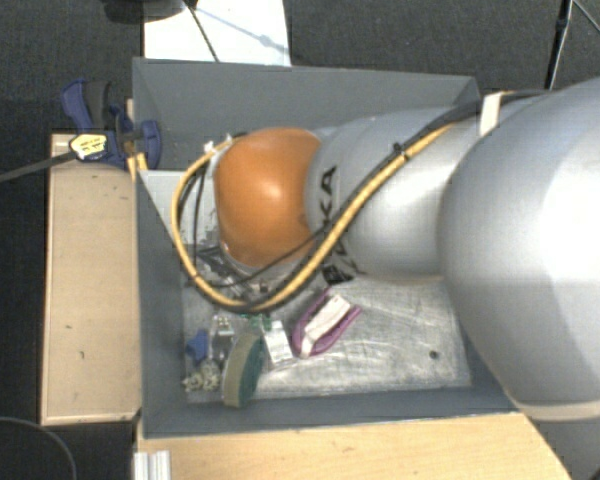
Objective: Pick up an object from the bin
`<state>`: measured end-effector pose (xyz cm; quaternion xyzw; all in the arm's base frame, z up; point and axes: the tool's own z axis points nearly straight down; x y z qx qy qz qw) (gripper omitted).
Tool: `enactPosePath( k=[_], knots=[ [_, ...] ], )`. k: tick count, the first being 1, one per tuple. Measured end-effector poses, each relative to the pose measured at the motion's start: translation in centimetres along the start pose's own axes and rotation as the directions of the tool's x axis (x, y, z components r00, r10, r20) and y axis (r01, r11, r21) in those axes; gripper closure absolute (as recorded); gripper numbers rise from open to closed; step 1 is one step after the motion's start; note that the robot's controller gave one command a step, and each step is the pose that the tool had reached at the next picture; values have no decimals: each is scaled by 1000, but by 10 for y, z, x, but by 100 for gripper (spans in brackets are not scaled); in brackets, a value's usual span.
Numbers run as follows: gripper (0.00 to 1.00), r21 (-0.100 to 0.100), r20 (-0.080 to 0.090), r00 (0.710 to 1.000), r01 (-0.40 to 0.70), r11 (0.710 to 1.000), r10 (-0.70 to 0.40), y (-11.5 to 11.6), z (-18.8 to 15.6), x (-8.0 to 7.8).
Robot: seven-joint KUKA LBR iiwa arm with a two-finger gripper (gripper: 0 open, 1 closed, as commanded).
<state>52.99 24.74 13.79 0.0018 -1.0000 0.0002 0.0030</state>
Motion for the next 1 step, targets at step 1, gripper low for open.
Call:
enactPosePath(
  k=[1],
  knots=[
    [0, -2, 32, 962, 270, 963, -270, -5, 52, -7]
  ],
)
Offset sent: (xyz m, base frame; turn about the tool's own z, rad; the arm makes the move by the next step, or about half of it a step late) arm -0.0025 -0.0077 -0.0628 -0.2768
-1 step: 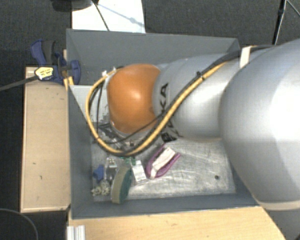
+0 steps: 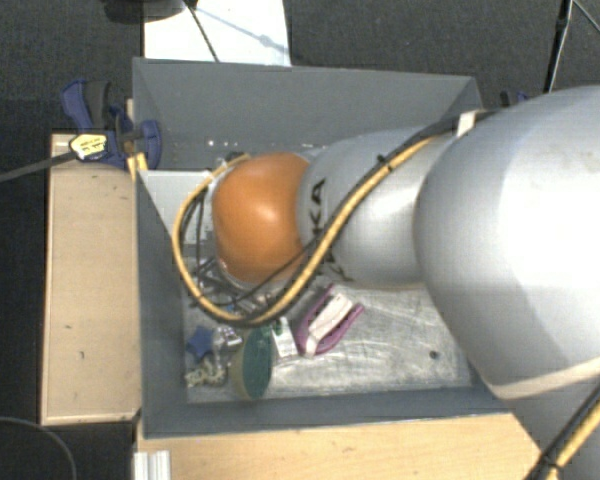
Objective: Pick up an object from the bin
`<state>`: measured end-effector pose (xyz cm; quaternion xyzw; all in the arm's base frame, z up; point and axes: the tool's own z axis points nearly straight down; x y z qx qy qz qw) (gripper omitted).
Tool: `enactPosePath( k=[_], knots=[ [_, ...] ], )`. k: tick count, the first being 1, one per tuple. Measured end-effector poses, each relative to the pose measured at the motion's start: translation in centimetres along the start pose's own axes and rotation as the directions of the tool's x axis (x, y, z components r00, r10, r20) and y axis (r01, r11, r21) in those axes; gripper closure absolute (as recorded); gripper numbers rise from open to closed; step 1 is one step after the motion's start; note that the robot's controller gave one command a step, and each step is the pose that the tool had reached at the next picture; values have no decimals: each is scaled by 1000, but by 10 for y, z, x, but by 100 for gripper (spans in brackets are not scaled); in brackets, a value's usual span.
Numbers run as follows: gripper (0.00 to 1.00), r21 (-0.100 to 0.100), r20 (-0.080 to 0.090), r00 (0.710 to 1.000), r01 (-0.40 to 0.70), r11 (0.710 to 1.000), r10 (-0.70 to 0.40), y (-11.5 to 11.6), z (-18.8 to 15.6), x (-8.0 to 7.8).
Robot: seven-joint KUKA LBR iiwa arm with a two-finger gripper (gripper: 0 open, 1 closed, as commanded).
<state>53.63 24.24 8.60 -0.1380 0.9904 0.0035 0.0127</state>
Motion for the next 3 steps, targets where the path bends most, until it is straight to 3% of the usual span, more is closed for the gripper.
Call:
enactPosePath(
  k=[1, 2, 3],
  knots=[
    [100, 1, -11, 1000, -5, 1000, 5, 0, 5, 4],
    [100, 2, -14, 1000, -23, 1000, 23, -4, -98, -14],
    [100, -4, -27, 968, 248, 969, -248, -2, -74, 25]
  ],
)
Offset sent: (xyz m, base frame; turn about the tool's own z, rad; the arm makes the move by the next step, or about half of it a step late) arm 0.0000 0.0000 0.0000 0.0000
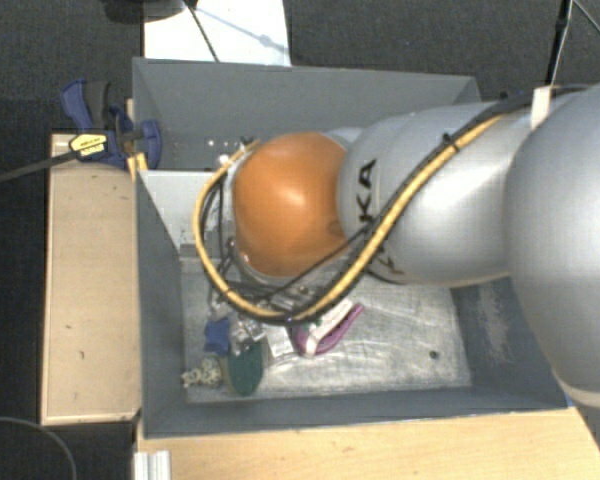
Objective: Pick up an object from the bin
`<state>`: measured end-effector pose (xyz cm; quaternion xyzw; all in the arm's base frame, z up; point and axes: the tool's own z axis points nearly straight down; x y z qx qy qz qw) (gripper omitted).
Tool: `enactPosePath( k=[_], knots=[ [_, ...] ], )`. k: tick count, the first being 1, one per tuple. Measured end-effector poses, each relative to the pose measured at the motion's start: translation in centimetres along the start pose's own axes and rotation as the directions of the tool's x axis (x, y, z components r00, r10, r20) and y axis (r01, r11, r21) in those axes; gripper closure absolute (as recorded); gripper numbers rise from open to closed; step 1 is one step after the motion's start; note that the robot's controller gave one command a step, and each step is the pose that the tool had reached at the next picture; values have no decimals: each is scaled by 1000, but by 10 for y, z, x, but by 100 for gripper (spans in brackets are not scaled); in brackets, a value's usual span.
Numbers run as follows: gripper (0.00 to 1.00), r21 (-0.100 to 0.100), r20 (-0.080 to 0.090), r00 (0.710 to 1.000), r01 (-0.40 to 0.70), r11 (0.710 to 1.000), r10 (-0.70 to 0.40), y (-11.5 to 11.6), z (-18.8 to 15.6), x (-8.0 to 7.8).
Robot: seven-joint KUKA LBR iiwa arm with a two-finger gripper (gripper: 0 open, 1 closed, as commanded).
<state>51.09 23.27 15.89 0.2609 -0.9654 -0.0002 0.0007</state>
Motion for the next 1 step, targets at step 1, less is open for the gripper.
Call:
enactPosePath(
  k=[1],
  knots=[
    [100, 1, 10, 1000, -14, 1000, 14, 1, -50, -2]
  ],
)
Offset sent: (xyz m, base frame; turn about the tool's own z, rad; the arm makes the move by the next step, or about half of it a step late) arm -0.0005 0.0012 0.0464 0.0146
